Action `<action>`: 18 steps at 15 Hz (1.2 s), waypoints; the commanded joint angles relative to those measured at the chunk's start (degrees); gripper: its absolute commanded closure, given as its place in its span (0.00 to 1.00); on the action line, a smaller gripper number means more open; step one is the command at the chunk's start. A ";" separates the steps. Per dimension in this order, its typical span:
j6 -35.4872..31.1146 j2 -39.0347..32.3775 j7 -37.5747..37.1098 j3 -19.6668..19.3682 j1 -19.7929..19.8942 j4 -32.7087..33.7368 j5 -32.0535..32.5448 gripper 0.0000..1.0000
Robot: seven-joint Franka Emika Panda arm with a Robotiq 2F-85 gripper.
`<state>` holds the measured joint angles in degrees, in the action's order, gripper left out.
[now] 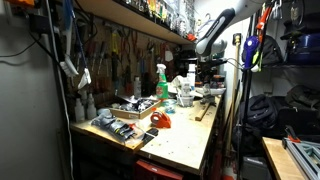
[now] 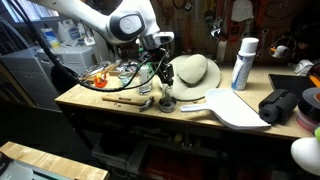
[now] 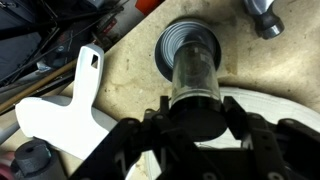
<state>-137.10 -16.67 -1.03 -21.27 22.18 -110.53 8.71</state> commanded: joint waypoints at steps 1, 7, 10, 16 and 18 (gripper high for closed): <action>-1.00 -1.29 -1.92 -0.42 -0.07 1.12 0.00 0.69; -0.68 -2.87 -4.56 -1.42 -0.42 2.23 2.07 0.69; 0.18 -3.06 -4.43 -1.55 -0.32 2.41 2.21 0.69; 2.11 -2.72 -3.64 -1.37 -0.27 2.44 1.86 0.29; 2.45 -2.70 -3.70 -1.31 -0.26 2.58 1.68 0.12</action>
<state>-136.58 -19.53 -4.43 -22.29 22.16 -108.40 9.96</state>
